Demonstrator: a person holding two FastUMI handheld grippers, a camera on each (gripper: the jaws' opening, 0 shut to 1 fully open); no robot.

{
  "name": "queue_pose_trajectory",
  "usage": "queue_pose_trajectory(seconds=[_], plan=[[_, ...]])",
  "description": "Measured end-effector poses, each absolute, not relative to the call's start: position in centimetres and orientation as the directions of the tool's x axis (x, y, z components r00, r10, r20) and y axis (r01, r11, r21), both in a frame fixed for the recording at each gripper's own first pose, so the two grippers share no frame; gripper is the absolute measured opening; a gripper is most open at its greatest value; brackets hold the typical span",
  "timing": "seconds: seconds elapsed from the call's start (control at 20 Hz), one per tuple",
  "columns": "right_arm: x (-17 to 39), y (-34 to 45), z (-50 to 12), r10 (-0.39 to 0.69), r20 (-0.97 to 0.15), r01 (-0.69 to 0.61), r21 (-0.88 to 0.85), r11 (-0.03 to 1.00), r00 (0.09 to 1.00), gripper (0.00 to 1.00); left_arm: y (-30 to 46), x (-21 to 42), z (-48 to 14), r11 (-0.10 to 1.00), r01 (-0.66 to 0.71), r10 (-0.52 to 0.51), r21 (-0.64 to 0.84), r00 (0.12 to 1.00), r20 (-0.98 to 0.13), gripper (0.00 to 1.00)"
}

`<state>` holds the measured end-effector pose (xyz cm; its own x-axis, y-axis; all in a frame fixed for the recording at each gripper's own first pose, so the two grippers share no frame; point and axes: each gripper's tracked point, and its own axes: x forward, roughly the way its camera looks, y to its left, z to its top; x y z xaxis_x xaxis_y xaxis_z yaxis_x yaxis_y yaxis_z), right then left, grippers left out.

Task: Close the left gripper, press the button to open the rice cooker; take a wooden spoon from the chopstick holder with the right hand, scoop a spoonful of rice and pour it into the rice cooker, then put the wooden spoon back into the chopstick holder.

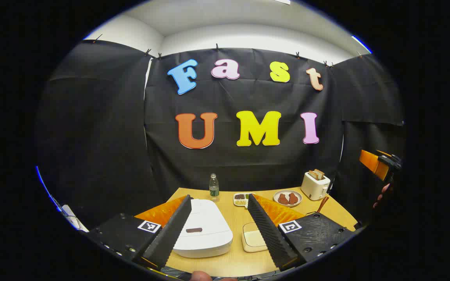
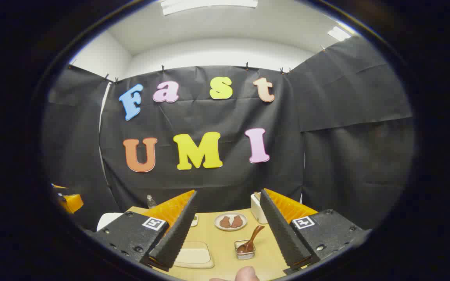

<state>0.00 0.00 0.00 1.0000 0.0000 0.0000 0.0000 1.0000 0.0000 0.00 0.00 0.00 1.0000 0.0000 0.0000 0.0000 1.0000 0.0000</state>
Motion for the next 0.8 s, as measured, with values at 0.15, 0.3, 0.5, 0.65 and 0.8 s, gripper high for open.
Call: queue_pose_trajectory(seconds=[0.15, 0.3, 0.5, 0.65, 0.8], plan=[[0.5, 0.2, -0.3, 0.02, -0.015, -0.02, -0.003, 1.0, 1.0, 0.96, -0.1, -0.1, -0.1, 1.0, -0.007, 0.007, -0.008, 1.0, -0.014, 0.94], [0.8, -0.1, 0.2, 0.032, -0.015, -0.032, 0.012, 0.999, 0.999, 1.0, 0.0, 0.3, -0.1, 1.0, -0.02, 0.019, -0.018, 0.999, -0.025, 0.94], [1.0, -0.2, 0.2, 0.041, -0.01, -0.041, 0.013, 0.999, 0.999, 1.0, -0.2, 0.3, -0.2, 0.999, -0.027, 0.027, -0.022, 0.999, -0.03, 0.94], [1.3, -0.2, -0.1, 0.045, -0.014, -0.045, 0.015, 0.999, 0.999, 0.96, -0.2, 0.4, -0.5, 0.999, -0.031, 0.031, -0.018, 0.999, -0.037, 0.94], [1.7, -0.2, -0.4, 0.044, -0.026, -0.044, 0.014, 0.999, 0.999, 0.96, -0.1, 0.6, -0.5, 0.999, -0.033, 0.032, -0.014, 0.999, -0.041, 0.94]])
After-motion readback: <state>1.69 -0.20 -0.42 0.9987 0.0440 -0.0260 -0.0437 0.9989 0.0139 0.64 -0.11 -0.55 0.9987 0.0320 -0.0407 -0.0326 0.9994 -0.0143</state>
